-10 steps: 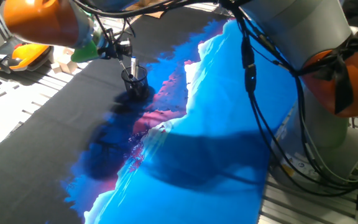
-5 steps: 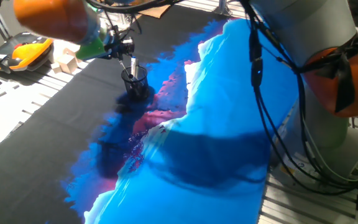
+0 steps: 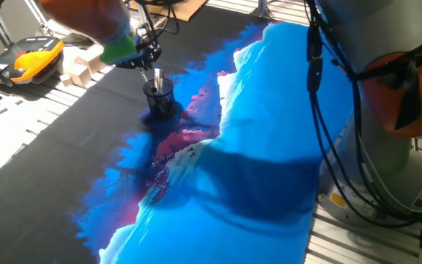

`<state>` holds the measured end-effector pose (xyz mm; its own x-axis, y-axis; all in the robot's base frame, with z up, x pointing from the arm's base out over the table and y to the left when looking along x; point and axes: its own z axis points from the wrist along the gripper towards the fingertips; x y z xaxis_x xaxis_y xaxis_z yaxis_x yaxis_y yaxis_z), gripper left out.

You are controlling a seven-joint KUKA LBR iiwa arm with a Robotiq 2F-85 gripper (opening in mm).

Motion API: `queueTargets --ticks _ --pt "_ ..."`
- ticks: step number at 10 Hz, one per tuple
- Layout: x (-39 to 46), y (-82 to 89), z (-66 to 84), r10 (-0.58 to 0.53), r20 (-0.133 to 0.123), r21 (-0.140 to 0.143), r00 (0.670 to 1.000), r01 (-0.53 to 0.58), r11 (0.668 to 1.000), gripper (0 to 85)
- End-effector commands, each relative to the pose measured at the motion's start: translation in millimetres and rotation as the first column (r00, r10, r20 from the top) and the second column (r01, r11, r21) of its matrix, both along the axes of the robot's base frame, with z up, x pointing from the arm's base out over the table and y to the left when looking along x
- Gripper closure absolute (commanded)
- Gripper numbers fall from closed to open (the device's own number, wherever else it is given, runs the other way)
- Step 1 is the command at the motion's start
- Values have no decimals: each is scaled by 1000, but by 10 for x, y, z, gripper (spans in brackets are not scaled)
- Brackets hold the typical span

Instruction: Put the pen into the pen holder

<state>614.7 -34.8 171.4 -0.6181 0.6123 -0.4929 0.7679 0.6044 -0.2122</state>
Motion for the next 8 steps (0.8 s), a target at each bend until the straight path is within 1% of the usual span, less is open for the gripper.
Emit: queueTargets --ticks 1,2,3,4,5,6,8 --pt "-1 13 15 24 0 14 1000 -24 1000 680" --pt "-5 25 28 54 1 32 999 -54 998 680" --pt "-11 34 41 88 2 56 996 -88 995 680" --pt "-18 43 53 125 -1 71 992 -125 990 680" --pt "-26 53 69 166 -4 92 986 -165 982 680" --pt "-38 58 85 207 -5 118 978 -205 972 850" --pt "-62 64 117 283 -11 158 959 -278 947 850"
